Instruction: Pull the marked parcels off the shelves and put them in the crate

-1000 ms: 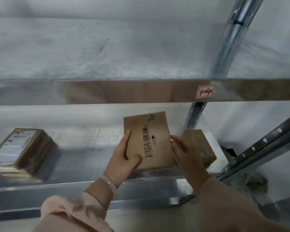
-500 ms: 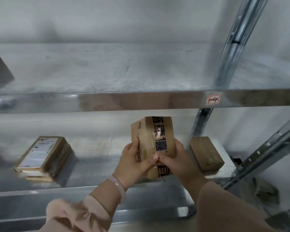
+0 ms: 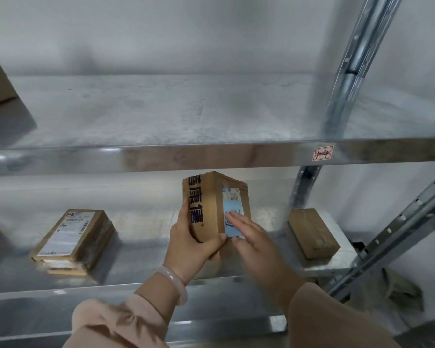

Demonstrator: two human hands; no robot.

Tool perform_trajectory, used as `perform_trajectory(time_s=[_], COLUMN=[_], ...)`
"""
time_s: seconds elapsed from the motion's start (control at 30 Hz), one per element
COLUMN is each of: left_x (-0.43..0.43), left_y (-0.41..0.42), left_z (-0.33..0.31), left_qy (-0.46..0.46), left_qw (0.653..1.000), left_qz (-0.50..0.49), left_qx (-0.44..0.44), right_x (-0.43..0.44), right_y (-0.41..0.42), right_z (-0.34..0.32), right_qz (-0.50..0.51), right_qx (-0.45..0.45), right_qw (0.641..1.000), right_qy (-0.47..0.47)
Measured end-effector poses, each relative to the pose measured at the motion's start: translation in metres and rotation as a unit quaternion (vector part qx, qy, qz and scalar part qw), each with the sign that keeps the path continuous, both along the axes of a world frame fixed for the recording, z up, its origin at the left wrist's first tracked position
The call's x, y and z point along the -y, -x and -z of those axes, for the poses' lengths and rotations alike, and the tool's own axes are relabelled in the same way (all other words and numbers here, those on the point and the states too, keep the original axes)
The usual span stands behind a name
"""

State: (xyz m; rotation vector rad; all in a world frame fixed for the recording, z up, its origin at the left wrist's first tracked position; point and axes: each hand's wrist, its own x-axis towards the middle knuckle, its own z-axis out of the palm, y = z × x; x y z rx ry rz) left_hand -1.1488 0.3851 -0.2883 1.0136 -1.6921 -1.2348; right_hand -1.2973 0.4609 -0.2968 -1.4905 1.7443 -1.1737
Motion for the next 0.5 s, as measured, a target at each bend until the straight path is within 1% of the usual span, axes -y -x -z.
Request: perform_trajectory(time_s=[0.07,0.13,0.17,0.2,0.23,0.27,0.3,0.37,0.5], left_x=[0.000,0.001,0.001,0.001,0.001,0.000,-0.001,-0.005,-0.020], left_y=[-0.007,-0.016,-0.022,-0.027,-0.032,-0.037,-0.043,-0.056,-0.088], left_z=[0.001,0.002,0.002,0.001,0.000,0.000,-0.001,-0.002,-0.007], left_qy=[-0.085,-0.167,-0.191,-0.205,-0.210,-0.210,-0.204,-0.176,-0.103], left_qw=[0.995,0.983,0.978,0.975,0.973,0.973,0.974,0.978,0.984], left_qz=[0.002,-0.003,-0.009,-0.015,-0.022,-0.031,-0.040,-0.064,-0.132], left_qx=[-0.047,-0.080,-0.087,-0.089,-0.089,-0.089,-0.093,-0.094,-0.060], right_x=[0.001,0.004,0.006,0.008,0.011,0.014,0.018,0.025,0.038], right_y=[0.005,0.008,0.010,0.009,0.007,0.004,-0.001,-0.014,-0.046], right_z=[0.004,0.007,0.008,0.007,0.006,0.006,0.007,0.009,0.011], right_qz=[0.048,0.107,0.111,0.092,0.060,0.030,0.012,0.000,-0.041], right_qx=[-0.033,-0.064,-0.037,0.020,0.088,0.135,0.149,0.149,0.140], right_qw=[0.998,0.991,0.993,0.995,0.994,0.990,0.988,0.988,0.989], right_qy=[0.033,0.046,0.036,0.014,-0.011,-0.031,-0.041,-0.043,-0.023])
